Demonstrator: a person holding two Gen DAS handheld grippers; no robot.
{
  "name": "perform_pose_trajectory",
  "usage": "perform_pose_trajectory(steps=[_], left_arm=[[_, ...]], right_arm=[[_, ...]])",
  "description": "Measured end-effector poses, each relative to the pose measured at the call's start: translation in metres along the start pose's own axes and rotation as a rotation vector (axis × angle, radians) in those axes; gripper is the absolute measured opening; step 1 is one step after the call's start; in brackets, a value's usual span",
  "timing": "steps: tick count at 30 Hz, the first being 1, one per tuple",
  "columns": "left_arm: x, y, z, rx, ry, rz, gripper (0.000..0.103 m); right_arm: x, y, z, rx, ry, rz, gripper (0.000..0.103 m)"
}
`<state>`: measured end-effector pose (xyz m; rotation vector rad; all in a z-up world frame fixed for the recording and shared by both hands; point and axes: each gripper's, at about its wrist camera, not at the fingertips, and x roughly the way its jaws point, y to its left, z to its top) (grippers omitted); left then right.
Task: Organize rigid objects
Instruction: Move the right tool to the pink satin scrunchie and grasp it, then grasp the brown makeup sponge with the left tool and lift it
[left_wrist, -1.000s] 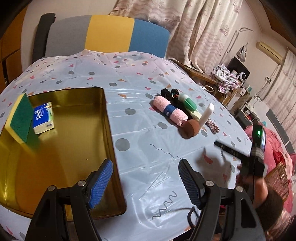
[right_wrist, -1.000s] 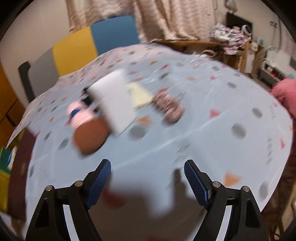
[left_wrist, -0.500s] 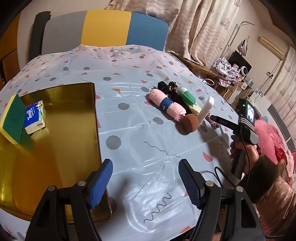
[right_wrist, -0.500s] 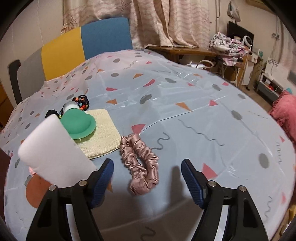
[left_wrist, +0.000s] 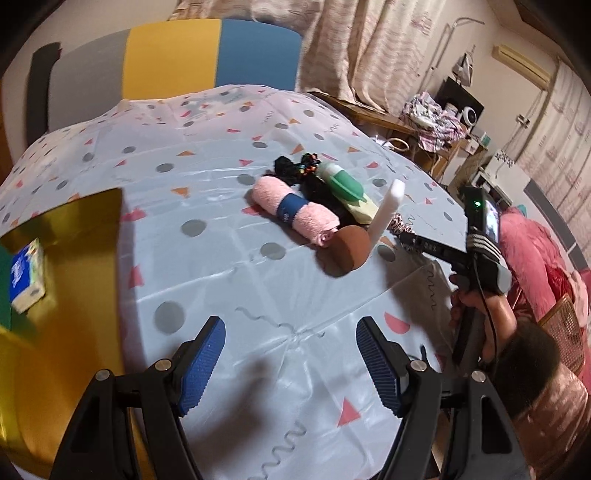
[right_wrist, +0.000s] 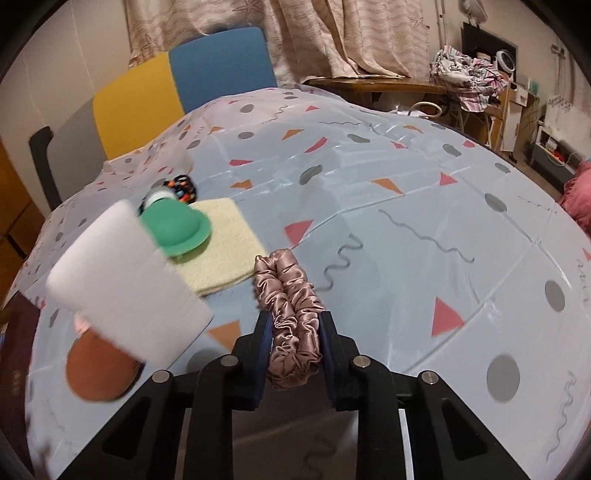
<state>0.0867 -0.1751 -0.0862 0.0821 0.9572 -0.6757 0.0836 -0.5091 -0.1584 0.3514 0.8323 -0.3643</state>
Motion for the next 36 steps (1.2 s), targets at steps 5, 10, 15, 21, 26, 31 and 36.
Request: perform_pose_trajectory(steps=[5,10,15,21,26,31,36], left_arm=[[0.03,-0.015,0.017,0.026,0.028,-0.02,0.075],[0.062,-0.036,0.035,0.076,0.051,-0.041,0.075],[0.099,-0.055,0.054,0.11,0.086,-0.057,0.075],[0.133,-0.069,0.07,0.108,0.122,-0.044,0.075],[0.146,-0.072,0.068,0.129,0.113,-0.035,0.064],[0.144,-0.067,0.057,0.122,0.094,-0.052,0.042],[0.13,-0.059,0.043,0.105,0.068,-0.072,0.041]], right_arm=[[-0.01,0.004,-0.017,0.01,-0.023,0.031,0.024],[-0.01,0.008,-0.023,-0.007,-0.044,0.014,0.024],[-0.01,0.006,-0.025,0.001,-0.06,0.022,0.024],[-0.01,0.006,-0.026,0.002,-0.071,0.021,0.024],[-0.01,0.006,-0.027,0.0,-0.078,0.02,0.024],[-0.009,0.006,-0.028,0.001,-0.081,0.02,0.024],[-0.01,0.006,-0.028,-0.003,-0.083,0.015,0.024]])
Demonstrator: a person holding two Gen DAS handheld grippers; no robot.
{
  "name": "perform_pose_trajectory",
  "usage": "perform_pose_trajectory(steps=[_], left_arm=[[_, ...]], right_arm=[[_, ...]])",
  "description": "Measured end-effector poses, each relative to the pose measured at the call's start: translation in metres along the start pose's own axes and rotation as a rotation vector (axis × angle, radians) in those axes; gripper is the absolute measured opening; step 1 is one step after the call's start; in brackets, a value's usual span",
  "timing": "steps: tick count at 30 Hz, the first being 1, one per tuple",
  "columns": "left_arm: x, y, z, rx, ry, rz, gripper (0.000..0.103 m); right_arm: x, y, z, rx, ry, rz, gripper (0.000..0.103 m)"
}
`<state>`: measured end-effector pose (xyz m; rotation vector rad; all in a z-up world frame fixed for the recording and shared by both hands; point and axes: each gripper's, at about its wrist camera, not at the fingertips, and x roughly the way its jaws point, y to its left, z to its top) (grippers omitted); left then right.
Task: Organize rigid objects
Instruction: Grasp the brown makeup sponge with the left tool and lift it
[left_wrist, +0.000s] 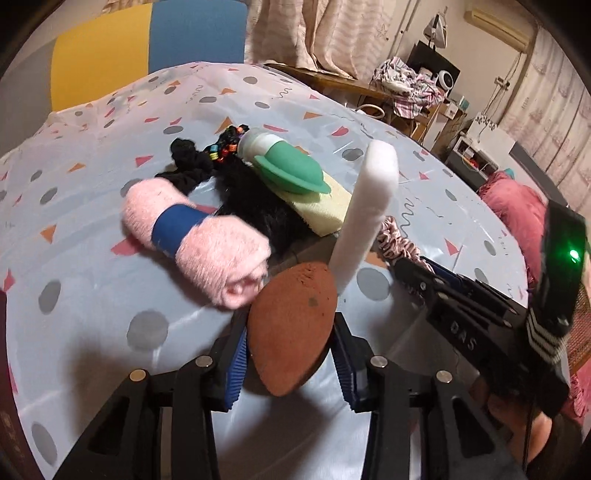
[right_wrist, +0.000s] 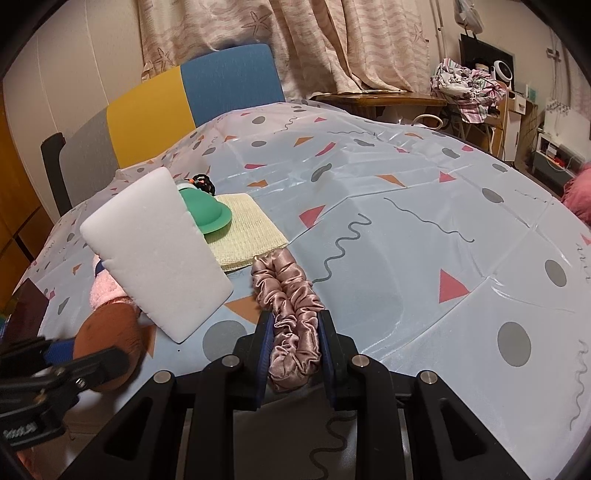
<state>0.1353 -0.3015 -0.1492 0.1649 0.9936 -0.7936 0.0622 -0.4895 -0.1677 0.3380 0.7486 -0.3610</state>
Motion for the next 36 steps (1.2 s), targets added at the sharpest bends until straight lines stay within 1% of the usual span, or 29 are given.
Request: perform_pose_trajectory(steps=[6,9,14,18,25,28,31,36], left_arm=[[-0.022,0.011,-0.023,-0.044,-0.031,-0.036,0.039],[-0.028,0.015,-0.028,-0.067,-0.039,-0.05,0.037],[-0.041,0.023,-0.037,-0.096,-0.054,-0.05,0.037],[-0.053,0.033,-0.046,-0.137,-0.061,-0.054,0.037],[-0.086,0.047,-0.06,-0.177,-0.103,-0.084,0.037],[-0.1,0.056,-0.064,-0.201,-0.117,-0.102,0.037],[-0.111,0.066,-0.066,-0.236,-0.126,-0.098,0.037],[-0.134,0.089,-0.071,-0.295,-0.172,-0.099,0.037]], right_arm=[[0.0,0.003,0.0,-0.009,-0.001,-0.014,0.024],[0.0,0.004,0.0,-0.015,-0.002,-0.022,0.024],[-0.001,0.006,-0.001,-0.021,-0.002,-0.034,0.024],[-0.001,0.008,-0.001,-0.032,-0.005,-0.05,0.024],[-0.003,0.012,-0.002,-0.042,-0.01,-0.067,0.024],[-0.006,0.012,-0.003,-0.042,-0.016,-0.074,0.024],[-0.01,0.012,-0.005,-0.039,-0.03,-0.087,0.024],[-0.019,0.019,-0.007,-0.073,-0.063,-0.11,0.024]])
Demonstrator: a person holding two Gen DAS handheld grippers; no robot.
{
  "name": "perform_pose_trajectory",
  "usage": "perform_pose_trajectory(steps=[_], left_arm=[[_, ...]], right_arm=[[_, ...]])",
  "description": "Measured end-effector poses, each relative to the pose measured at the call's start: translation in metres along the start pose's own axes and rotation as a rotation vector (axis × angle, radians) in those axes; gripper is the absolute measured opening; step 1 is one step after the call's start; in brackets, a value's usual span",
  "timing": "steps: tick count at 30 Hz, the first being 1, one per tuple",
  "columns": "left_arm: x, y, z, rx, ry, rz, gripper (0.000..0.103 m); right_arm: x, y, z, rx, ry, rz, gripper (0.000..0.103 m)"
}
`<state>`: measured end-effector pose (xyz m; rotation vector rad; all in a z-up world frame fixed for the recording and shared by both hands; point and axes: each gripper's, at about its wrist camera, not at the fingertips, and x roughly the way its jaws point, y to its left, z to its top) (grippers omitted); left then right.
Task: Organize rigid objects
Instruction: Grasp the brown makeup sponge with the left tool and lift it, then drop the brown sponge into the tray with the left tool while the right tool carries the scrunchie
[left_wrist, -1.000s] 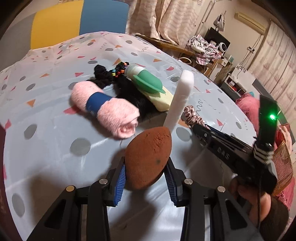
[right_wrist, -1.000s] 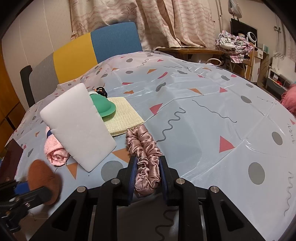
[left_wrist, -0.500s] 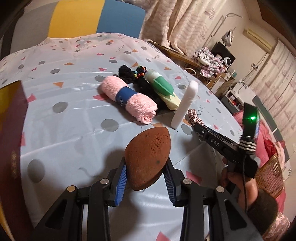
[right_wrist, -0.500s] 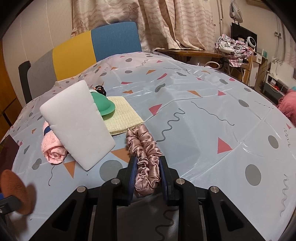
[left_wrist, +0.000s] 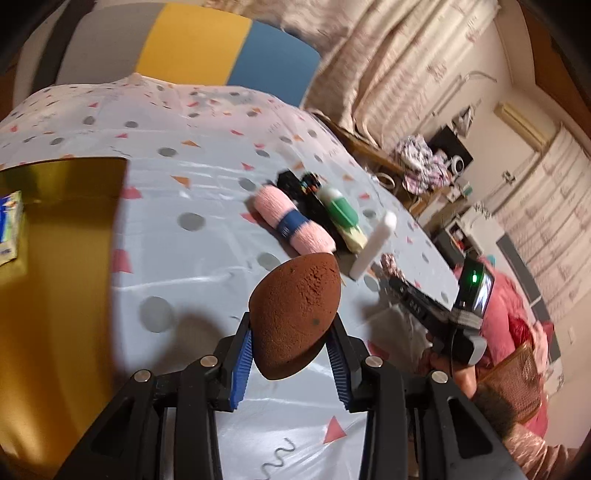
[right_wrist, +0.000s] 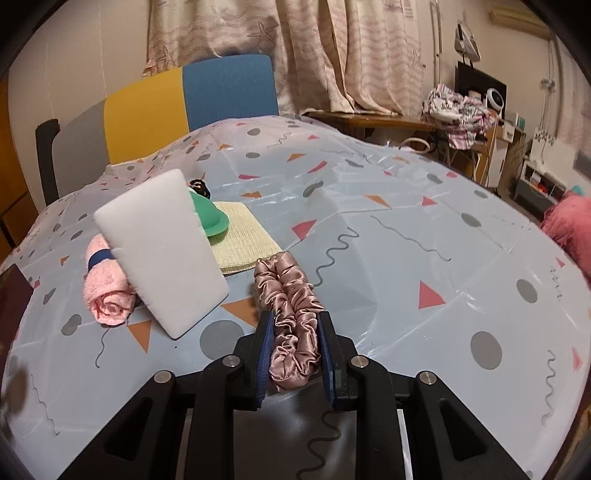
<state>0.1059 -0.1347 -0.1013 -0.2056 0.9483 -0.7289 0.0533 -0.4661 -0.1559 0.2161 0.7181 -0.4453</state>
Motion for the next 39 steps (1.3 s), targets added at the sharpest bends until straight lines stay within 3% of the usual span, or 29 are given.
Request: perform_pose_trajectory(steps=[8,14,18,29,33,36,39], left_arm=[[-0.033,0.052,0.017,-0.086,-0.056,0.054,0.037],[-0.041,0.105,0.039,-0.188,-0.052,0.097,0.038],[-0.035,0.135,0.053,-0.236,-0.022,0.128,0.038],[-0.013,0.192,0.08,-0.309,0.044,0.265,0.04],[-0.014,0.201,0.085,-0.315,0.032,0.296,0.051],[-0.023,0.199,0.088,-0.307,0.009,0.319,0.073],[-0.037,0.198,0.086,-0.319,-0.031,0.283,0.075]], right_arm=[[-0.016,0.007,-0.006,-0.015,0.011,0.002,0.022],[-0.044,0.019,-0.021,0.033,0.02,0.057,0.022],[-0.069,0.038,-0.022,0.05,-0.009,0.121,0.022],[-0.12,0.129,-0.008,-0.063,-0.062,0.362,0.022],[-0.127,0.156,-0.009,-0.105,-0.05,0.428,0.022],[-0.13,0.167,-0.013,-0.125,-0.038,0.452,0.022],[-0.131,0.178,-0.018,-0.143,-0.02,0.473,0.022]])
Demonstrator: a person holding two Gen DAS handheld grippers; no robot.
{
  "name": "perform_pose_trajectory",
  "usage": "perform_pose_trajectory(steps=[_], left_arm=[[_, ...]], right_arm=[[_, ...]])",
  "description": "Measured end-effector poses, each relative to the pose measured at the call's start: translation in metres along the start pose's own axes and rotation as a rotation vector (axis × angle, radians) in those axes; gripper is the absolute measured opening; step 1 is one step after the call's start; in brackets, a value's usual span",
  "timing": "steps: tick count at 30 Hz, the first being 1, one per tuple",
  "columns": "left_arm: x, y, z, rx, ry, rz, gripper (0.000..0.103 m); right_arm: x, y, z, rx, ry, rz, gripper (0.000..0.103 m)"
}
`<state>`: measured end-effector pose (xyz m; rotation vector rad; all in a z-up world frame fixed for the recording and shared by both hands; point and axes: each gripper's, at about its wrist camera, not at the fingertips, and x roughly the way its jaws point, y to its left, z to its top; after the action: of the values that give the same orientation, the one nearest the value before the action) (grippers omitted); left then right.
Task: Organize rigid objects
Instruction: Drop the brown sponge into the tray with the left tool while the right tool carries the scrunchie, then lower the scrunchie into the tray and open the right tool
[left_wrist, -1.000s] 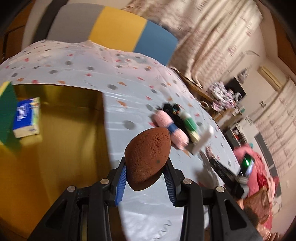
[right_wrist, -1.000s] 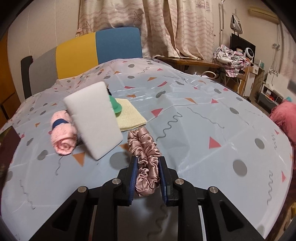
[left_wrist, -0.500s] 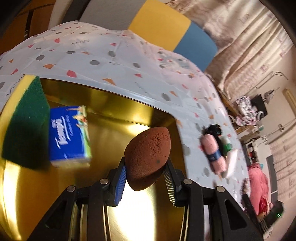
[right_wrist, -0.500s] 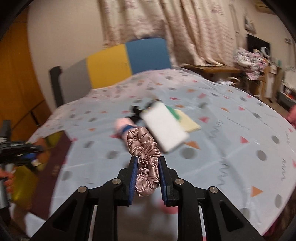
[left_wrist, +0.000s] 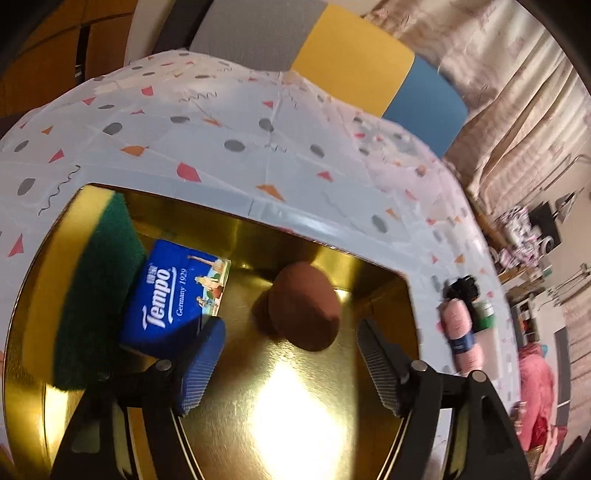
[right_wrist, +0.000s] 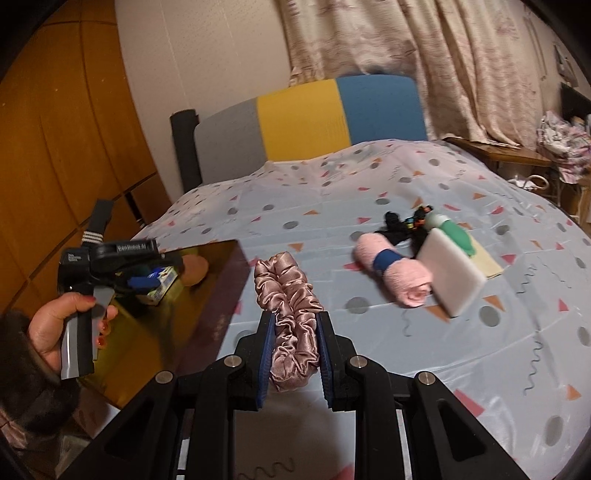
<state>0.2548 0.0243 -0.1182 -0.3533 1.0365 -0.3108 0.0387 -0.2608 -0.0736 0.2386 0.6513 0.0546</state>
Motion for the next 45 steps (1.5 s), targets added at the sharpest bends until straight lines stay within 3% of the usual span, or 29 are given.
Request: perform_pose_trajectory(steps=[8,13,20,26,34,37,39,45], left_arm=[[-0.035,0.003,-0.028,-0.002,-0.068,-0.098,0.075],[-0.05,0.007,-0.059,-0.008,-0.072,-0.119,0.075],[-0.066,0.017,-0.092,0.001,-0.077,-0.081,0.075],[-0.083,0.034,-0.097,-0.03,-0.119,-0.05,0.075],[-0.093,0.053,-0.101,-0.068,-0.132,-0.032,0.075],[-0.094,0.056,-0.103,-0.073,-0.134,-0.028,0.075],[-0.094,0.057,-0.103,-0.073,-0.131,-0.028,0.075],[-0.093,0.052,-0.105,-0.059,-0.126,-0.035,0.075]], right_arm=[[0.018,0.03,0.008,-0.028,0.05,0.082,0.022],[0.039,0.059,0.019,-0.055,0.099,0.147,0.022],[0.079,0.101,0.035,-0.101,0.187,0.202,0.023],[0.122,0.127,0.047,-0.127,0.262,0.217,0.023],[0.177,0.144,0.063,-0.07,0.341,0.206,0.023],[0.192,0.147,0.066,-0.055,0.344,0.199,0.03],[0.192,0.146,0.065,-0.046,0.331,0.19,0.046],[0.165,0.131,0.068,-0.03,0.252,0.181,0.054]])
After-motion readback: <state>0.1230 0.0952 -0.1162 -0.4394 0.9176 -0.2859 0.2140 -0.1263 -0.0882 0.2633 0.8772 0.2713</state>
